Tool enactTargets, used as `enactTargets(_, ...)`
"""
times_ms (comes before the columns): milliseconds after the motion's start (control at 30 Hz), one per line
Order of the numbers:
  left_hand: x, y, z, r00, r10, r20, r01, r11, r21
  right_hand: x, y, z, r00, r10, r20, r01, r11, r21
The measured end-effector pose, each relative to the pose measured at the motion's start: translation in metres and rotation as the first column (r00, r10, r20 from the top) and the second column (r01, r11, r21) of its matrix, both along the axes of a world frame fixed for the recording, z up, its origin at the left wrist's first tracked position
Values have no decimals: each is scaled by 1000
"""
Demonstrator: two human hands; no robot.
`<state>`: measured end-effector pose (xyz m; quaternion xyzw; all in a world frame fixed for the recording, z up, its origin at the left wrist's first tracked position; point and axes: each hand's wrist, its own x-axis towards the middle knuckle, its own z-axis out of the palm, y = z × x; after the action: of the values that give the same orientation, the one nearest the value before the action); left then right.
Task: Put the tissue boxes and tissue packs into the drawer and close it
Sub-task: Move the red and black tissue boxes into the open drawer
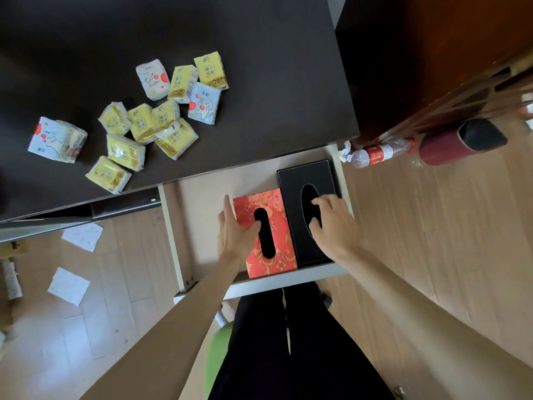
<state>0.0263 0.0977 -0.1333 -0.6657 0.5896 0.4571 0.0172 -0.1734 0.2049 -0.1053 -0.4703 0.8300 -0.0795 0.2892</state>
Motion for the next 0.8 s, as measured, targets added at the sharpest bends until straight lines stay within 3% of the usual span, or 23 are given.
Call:
enactTargets(167, -9, -30, -1, 966, -249, 73, 250, 968, -11, -29, -71, -16, 982, 182, -49, -183, 983, -19)
enactTargets(267, -5, -30, -7, 966, -246, 76, 249, 968, -32, -32, -75, -35, 943, 315, -105, -306, 947, 95)
enactTargets(667, -6, -23, -18, 987, -161, -6, 160, 985, -56, -25, -58, -48, 967, 235, -100, -227, 970, 82)
enactTargets(800, -1, -24, -20, 986, -145, -80, 147, 989, 18, -8, -60, -41, 994, 89, -59, -86, 995, 53)
